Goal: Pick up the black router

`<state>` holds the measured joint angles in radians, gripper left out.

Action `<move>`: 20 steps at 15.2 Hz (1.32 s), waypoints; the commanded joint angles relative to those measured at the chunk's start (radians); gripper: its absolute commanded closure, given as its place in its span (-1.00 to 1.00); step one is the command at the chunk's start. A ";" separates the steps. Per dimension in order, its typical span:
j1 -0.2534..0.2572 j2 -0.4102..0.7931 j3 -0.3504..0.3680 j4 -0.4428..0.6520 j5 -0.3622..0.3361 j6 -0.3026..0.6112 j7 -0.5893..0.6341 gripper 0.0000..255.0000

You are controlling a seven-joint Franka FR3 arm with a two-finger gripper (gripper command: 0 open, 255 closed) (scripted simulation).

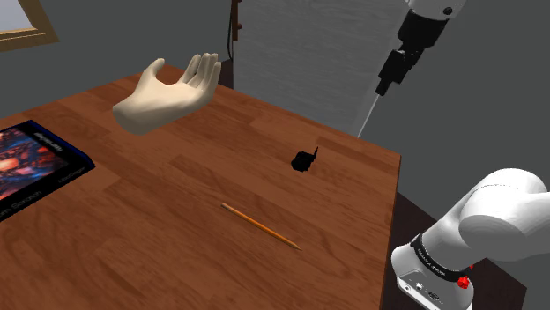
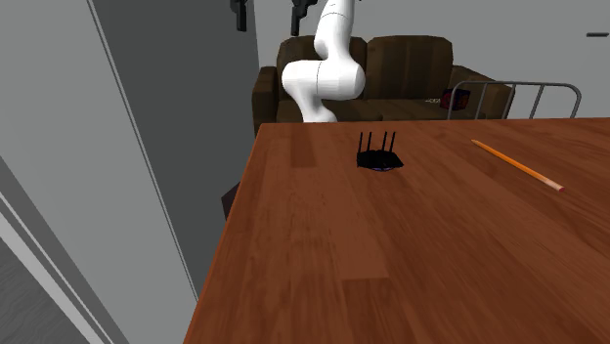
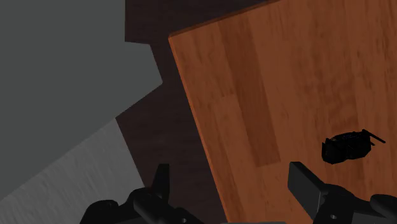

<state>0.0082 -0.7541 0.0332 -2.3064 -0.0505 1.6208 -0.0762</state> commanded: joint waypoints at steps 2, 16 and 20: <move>0.007 0.020 0.014 -0.001 0.013 0.003 0.015 -1.00; 0.112 0.371 0.201 0.056 0.193 0.064 0.210 -1.00; 0.140 0.484 0.246 0.096 0.233 0.082 0.258 -1.00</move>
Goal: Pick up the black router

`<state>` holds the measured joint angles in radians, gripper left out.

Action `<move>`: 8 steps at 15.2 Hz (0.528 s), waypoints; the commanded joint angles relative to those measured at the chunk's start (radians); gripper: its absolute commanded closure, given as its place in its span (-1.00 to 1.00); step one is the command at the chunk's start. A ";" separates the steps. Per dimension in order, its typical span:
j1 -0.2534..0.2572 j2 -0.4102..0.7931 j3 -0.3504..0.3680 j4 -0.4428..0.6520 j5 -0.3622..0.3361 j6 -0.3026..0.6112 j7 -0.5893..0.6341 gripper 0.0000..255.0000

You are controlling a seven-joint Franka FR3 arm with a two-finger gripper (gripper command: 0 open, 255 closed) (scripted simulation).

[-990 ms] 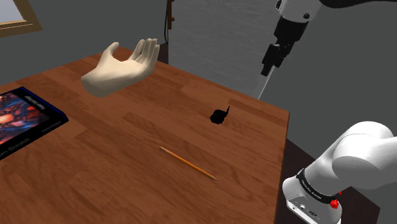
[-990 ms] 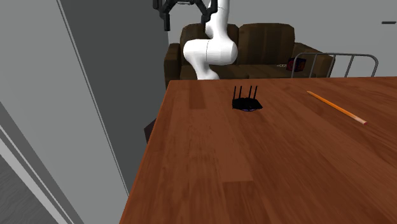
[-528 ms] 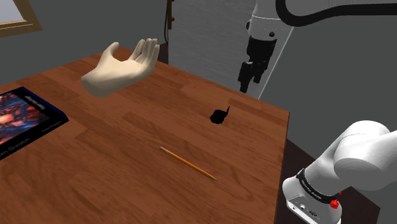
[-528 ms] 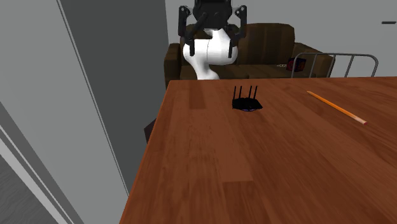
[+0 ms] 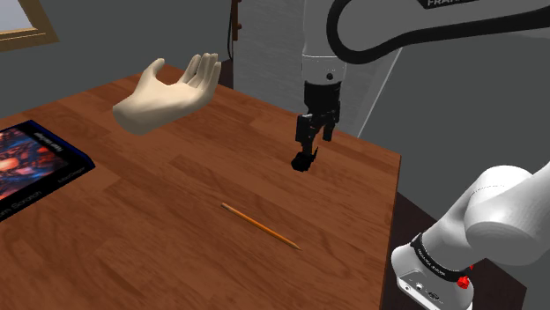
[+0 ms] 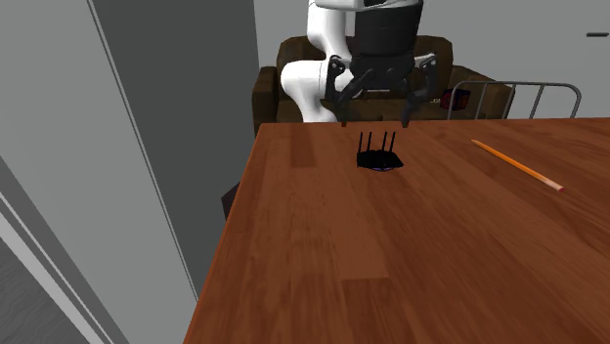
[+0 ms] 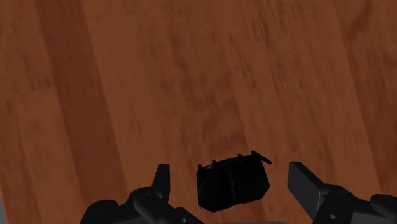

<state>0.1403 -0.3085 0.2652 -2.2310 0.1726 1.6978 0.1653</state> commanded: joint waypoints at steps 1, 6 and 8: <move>0.008 0.041 0.015 0.010 0.010 0.019 0.016 -1.00; 0.009 0.060 0.021 -0.041 0.011 0.087 0.012 -1.00; 0.010 0.067 0.023 -0.056 0.011 0.109 0.011 -1.00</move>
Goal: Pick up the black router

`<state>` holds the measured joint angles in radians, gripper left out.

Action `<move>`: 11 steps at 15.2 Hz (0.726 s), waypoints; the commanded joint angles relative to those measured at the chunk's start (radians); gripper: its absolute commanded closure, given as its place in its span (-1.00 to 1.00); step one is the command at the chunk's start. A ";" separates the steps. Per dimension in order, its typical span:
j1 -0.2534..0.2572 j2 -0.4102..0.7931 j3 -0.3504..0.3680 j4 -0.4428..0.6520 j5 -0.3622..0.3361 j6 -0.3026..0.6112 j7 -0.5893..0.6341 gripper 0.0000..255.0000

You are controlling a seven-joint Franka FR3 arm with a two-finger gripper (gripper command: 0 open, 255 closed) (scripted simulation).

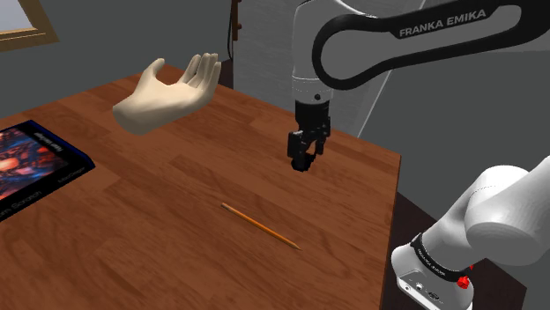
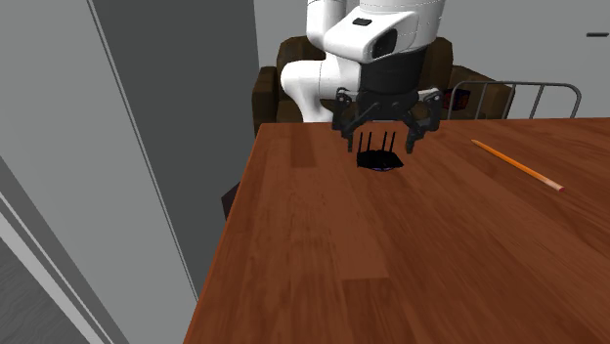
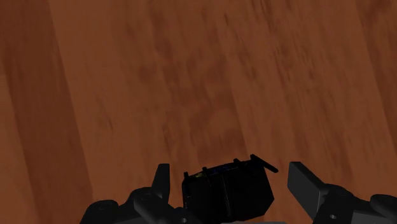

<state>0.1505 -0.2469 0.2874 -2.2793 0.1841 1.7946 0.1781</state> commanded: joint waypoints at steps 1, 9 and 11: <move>0.000 0.005 0.000 -0.008 -0.001 0.013 -0.002 -1.00; 0.000 0.002 0.000 -0.010 0.000 0.012 -0.002 1.00; 0.000 0.005 0.000 -0.007 -0.001 0.013 -0.002 1.00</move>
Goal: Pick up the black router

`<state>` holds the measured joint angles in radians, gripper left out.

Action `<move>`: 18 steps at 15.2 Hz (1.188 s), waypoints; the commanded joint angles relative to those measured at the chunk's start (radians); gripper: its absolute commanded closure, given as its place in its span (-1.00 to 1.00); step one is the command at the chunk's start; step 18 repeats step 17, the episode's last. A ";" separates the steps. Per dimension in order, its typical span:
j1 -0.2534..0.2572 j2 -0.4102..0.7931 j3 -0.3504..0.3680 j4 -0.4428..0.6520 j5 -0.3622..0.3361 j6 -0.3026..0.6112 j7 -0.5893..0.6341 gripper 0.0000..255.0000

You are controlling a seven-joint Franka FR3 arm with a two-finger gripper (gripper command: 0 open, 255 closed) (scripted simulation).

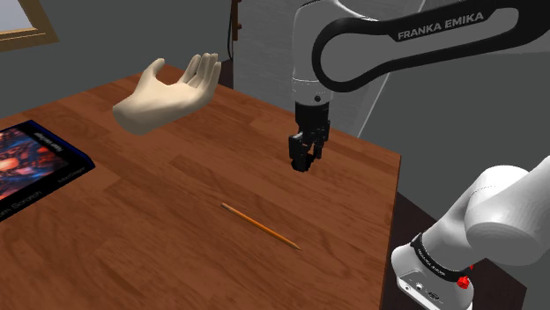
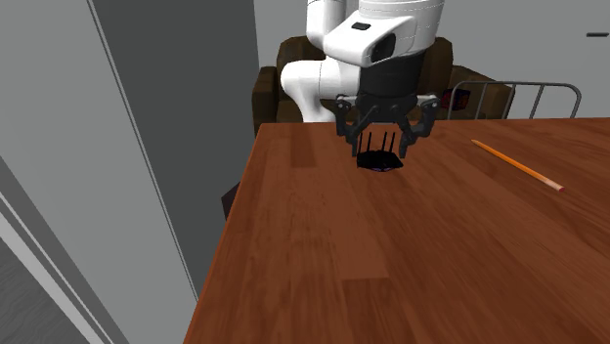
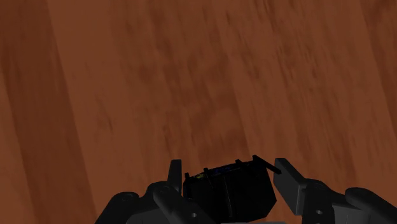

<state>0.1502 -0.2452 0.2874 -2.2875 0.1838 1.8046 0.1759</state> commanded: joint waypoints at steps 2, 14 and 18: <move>-0.001 -0.006 -0.002 0.020 0.000 -0.025 0.002 1.00; -0.004 -0.039 -0.015 0.151 -0.003 -0.189 0.013 1.00; -0.004 -0.040 -0.016 0.165 -0.004 -0.204 0.014 1.00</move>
